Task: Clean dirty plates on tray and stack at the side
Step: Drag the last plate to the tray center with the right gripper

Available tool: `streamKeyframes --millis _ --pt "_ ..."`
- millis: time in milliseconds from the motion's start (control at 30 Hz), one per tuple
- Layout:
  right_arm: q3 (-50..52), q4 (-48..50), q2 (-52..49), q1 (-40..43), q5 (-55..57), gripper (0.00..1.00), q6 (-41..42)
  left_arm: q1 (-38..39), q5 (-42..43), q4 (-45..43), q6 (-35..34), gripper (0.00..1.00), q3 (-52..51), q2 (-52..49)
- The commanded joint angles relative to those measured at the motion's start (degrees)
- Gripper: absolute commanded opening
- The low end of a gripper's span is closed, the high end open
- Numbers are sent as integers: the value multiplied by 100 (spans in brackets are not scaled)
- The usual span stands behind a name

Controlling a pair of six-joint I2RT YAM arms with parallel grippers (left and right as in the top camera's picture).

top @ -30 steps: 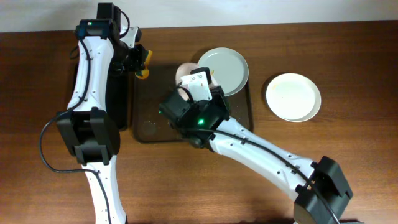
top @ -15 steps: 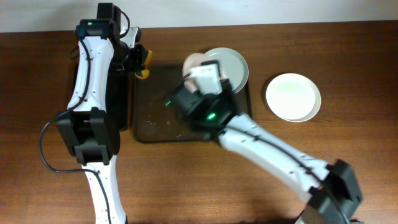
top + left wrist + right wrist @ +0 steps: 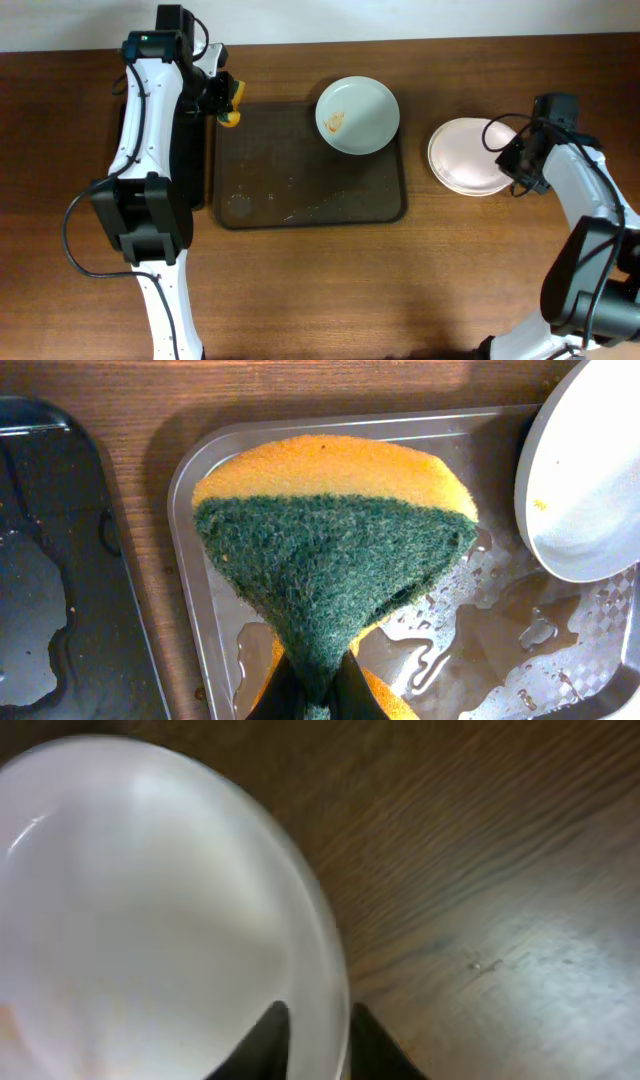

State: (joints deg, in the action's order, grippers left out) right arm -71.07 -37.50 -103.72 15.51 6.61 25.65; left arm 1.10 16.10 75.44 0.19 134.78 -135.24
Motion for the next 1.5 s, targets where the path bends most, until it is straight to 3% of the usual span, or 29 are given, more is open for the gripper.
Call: streamKeyframes --millis 0,133,167,233,300,400,533,600,667,767,833,867,1000,1067,1167,1333,1400,1467 --pt "11 72 -76 -103 -723 60 -424 0 70 -15 -61 1 26 13" --pt "-579 140 153 -942 -1674 66 -361 0 68 -17 -61 1 26 13" --pt "-636 380 144 -1414 -1659 66 72 0 68 -17 -61 1 26 13" --pt "-636 822 -92 -2131 -1078 62 957 0 68 -17 -61 1 26 13" --pt "-636 1222 -468 -2581 -1038 57 1241 0 66 -17 -61 1 26 13" --pt "-636 1473 -1224 -3010 -994 38 1993 0 66 -20 -59 1 26 13" --pt "-636 1486 -1475 -3067 -1058 9 2135 0 68 -42 -61 1 26 13" --pt "-636 1377 -1475 -3145 -1331 4 2114 0 68 -42 -61 1 26 13" --pt "-643 1233 -1460 -3434 -1967 4 1869 0 68 -61 -61 1 26 13" --pt "-973 638 -1423 -3762 -1980 5 1257 0 66 -87 -59 1 26 13" --pt "-1381 254 -1423 -3731 -1825 30 417 0 68 -105 -61 1 26 13" --pt "-1797 57 -1423 -3637 -1757 41 -387 0 68 -122 -61 0 26 13" --pt "-2533 59 -1626 -3606 -1818 42 -2645 0 68 -146 -61 1 26 13" --pt "-2592 -7 -2048 -3654 -2090 42 -3117 0 68 -144 -61 1 26 13" --pt "-2599 4 -2518 -3665 -2286 40 -3185 0 68 -146 -61 1 26 13" --pt "-2599 -9 -2693 -3724 -2271 5 -1998 0 68 -127 -61 1 26 13" --pt "-2599 -227 -2682 -3720 -2269 4 -988 11 68 -122 -61 1 26 13" --pt "-2599 -402 -2682 -3718 -2249 4 608 116 68 -125 -59 1 26 13"
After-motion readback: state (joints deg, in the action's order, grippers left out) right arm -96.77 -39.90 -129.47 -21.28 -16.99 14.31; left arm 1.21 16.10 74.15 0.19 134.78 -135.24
